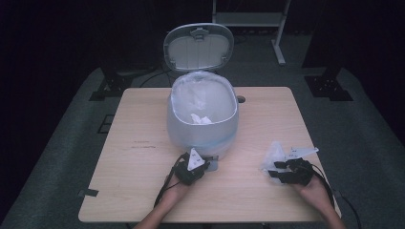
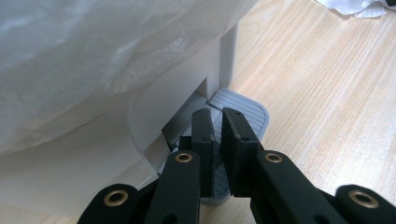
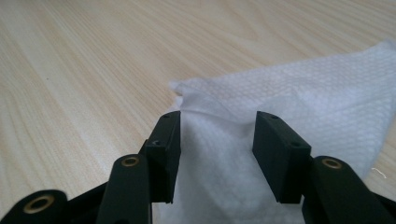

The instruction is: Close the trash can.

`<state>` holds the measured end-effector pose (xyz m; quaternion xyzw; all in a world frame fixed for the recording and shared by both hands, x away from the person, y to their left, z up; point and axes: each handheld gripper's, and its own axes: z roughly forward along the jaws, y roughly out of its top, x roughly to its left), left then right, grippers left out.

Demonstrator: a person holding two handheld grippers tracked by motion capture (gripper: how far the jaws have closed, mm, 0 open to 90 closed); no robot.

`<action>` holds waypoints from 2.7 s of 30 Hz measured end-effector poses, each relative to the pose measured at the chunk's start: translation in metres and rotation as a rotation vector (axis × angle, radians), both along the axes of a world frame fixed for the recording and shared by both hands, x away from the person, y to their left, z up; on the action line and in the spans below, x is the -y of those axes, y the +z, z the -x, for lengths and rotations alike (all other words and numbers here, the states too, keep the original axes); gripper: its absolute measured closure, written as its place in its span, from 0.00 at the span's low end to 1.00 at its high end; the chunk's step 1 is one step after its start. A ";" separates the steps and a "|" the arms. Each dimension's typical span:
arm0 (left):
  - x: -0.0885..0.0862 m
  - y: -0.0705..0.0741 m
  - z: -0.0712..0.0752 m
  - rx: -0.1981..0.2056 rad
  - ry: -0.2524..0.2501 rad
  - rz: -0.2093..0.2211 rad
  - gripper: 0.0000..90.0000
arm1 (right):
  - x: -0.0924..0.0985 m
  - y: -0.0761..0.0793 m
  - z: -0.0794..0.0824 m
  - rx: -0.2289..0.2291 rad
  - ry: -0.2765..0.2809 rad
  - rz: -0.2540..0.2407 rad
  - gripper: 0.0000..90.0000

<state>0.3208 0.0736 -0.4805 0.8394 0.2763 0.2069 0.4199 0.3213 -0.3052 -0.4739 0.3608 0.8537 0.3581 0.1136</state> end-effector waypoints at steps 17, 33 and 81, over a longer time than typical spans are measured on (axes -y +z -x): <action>0.000 0.000 0.000 0.003 0.000 -0.003 0.93 | -0.008 0.003 -0.001 -0.046 0.046 -0.002 0.89; 0.000 0.000 0.000 0.003 0.000 -0.003 0.93 | -0.014 0.019 0.001 -0.107 0.113 -0.081 0.95; 0.000 0.000 0.000 0.001 0.002 0.005 0.92 | -0.025 0.158 0.007 0.031 0.214 -0.203 0.96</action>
